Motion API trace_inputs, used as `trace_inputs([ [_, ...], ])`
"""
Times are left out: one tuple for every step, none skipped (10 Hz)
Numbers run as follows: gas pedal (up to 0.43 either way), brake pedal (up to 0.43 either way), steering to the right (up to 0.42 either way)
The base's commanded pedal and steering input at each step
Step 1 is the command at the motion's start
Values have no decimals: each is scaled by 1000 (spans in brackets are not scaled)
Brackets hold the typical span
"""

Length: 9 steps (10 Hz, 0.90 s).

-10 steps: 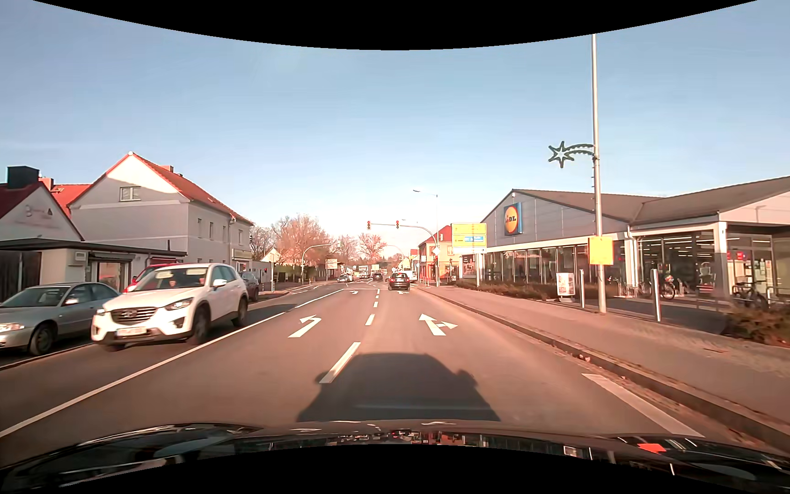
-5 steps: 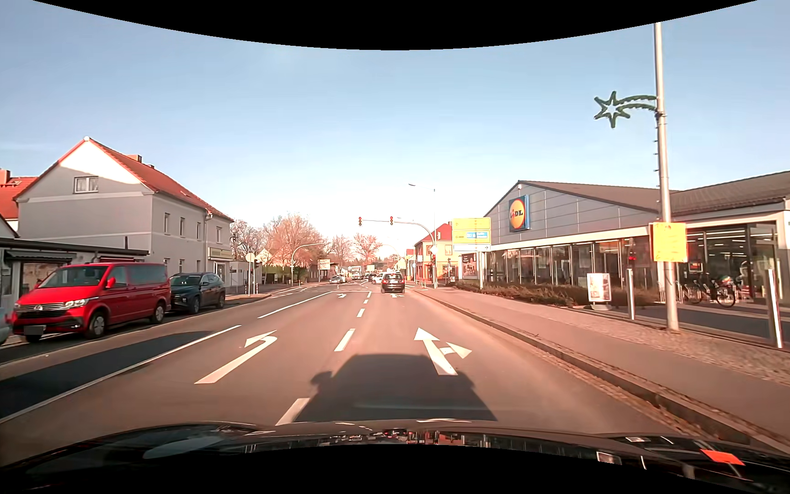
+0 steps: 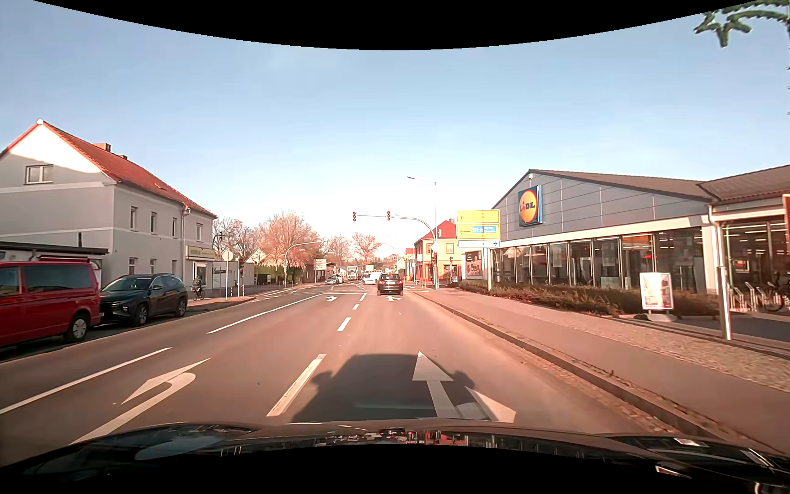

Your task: Follow the waypoints while adhering to traffic rules and regulations

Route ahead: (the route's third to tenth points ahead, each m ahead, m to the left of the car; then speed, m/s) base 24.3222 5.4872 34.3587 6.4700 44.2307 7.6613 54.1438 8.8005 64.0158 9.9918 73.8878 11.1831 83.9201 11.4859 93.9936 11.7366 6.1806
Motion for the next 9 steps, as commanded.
trace_inputs([
  [0, 43, -15],
  [0, 18, -17],
  [0, 0, -19],
  [0, 0, -23],
  [0, 0, -26],
  [0, 0, -28],
  [0, 0, -31],
  [0, 0, -33],
  [0, 0, -33],
])
